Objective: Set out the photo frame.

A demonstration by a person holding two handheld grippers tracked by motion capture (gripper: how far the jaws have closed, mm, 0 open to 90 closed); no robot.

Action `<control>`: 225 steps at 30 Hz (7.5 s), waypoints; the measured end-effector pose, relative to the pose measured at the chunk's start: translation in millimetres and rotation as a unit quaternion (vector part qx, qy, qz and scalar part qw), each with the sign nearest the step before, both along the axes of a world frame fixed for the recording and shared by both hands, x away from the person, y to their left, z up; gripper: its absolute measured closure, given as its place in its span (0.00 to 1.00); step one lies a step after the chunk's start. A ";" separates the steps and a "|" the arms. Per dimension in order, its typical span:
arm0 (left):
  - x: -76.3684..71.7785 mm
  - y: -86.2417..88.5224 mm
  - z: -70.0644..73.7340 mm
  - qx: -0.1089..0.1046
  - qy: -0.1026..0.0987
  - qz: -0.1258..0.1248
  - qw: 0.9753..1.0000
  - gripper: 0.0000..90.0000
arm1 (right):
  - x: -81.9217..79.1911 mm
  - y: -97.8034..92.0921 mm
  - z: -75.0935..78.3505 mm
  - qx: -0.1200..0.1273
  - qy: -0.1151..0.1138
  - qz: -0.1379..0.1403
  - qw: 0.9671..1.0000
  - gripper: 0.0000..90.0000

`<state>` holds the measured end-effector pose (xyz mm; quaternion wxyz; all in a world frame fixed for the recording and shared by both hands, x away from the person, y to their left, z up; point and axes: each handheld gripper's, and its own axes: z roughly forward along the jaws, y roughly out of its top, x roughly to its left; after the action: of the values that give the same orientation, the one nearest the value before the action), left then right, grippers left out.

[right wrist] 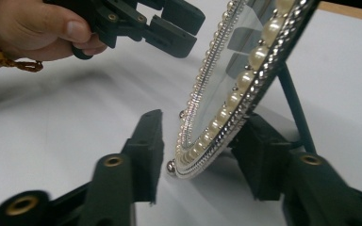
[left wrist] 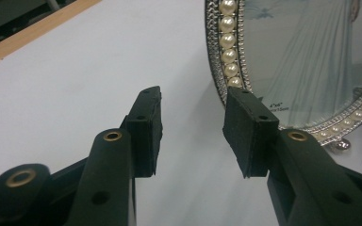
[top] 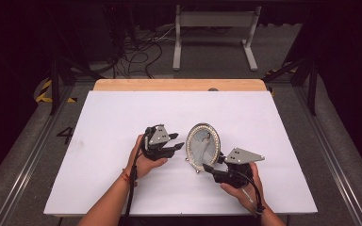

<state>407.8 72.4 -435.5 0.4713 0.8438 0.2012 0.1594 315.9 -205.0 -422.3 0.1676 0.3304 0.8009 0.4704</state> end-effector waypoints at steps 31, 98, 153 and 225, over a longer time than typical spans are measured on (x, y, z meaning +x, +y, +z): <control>13.4 -21.2 -2.8 -0.038 0.071 -0.089 0.993 0.27 | 15.1 -11.9 0.6 0.019 0.020 0.051 0.998 0.74; -29.2 2.6 12.1 -0.033 0.037 -0.041 0.998 0.60 | 17.1 -22.7 5.7 0.018 -0.008 -0.002 1.000 0.74; -35.9 13.6 12.2 -0.049 0.038 -0.034 0.997 0.82 | 87.3 -10.8 -36.0 -0.031 0.036 0.006 0.999 0.93; -54.4 21.1 12.7 0.026 0.010 -0.031 0.999 0.67 | -2.9 -20.9 8.5 -0.039 -0.042 0.023 0.998 0.73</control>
<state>353.4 93.5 -422.8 0.4522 0.8631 0.1752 0.1410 313.0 -225.8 -413.8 0.2030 0.2856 0.8183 0.4557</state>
